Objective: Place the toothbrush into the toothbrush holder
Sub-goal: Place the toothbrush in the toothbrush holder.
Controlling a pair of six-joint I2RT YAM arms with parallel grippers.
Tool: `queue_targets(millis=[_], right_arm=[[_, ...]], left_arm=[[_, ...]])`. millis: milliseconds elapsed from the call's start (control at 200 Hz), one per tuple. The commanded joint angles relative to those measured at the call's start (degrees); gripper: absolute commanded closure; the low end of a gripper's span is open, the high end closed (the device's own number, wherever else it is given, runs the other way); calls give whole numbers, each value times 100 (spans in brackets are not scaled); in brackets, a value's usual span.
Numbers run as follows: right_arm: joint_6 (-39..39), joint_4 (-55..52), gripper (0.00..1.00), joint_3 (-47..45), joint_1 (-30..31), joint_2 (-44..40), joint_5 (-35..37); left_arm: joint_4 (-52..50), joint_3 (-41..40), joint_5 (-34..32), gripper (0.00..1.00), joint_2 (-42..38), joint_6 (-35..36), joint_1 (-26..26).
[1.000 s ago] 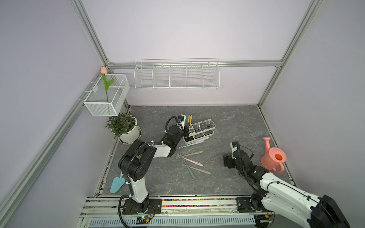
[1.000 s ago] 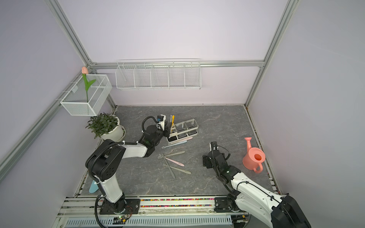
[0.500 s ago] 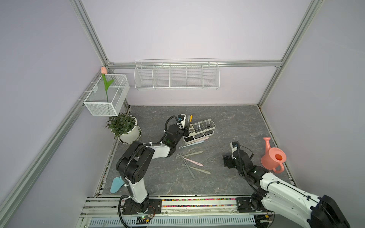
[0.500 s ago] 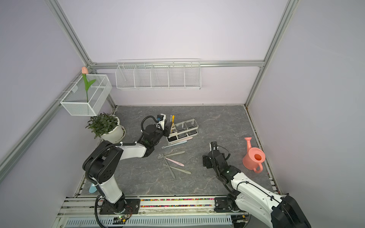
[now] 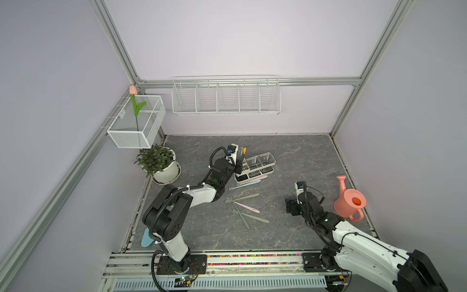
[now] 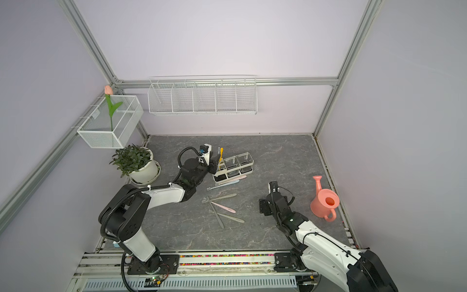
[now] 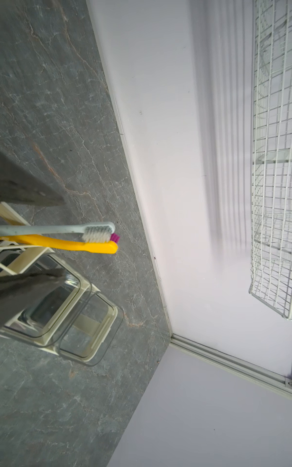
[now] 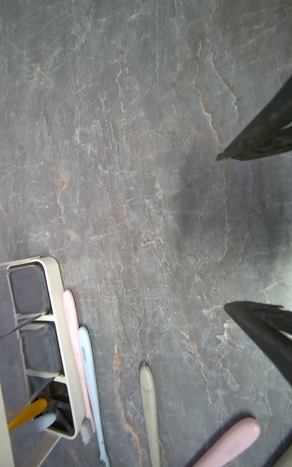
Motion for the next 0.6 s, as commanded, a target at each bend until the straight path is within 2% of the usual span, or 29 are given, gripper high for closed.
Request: queue_targets(millis=[0, 370, 495, 595], right_arm=[[34, 58, 11, 65, -43, -18, 0], [27, 8, 11, 91, -43, -34, 5], [-6, 96, 11, -68, -43, -392, -107], [-88, 206, 11, -228, -40, -748, -330]], left_arm=[[-113, -103, -87, 55, -291, 44, -48], [-654, -329, -358, 54, -911, -47, -94], [-839, -570, -680, 54, -1390, -491, -118], [-1507, -606, -674, 53, -1986, -552, -154]])
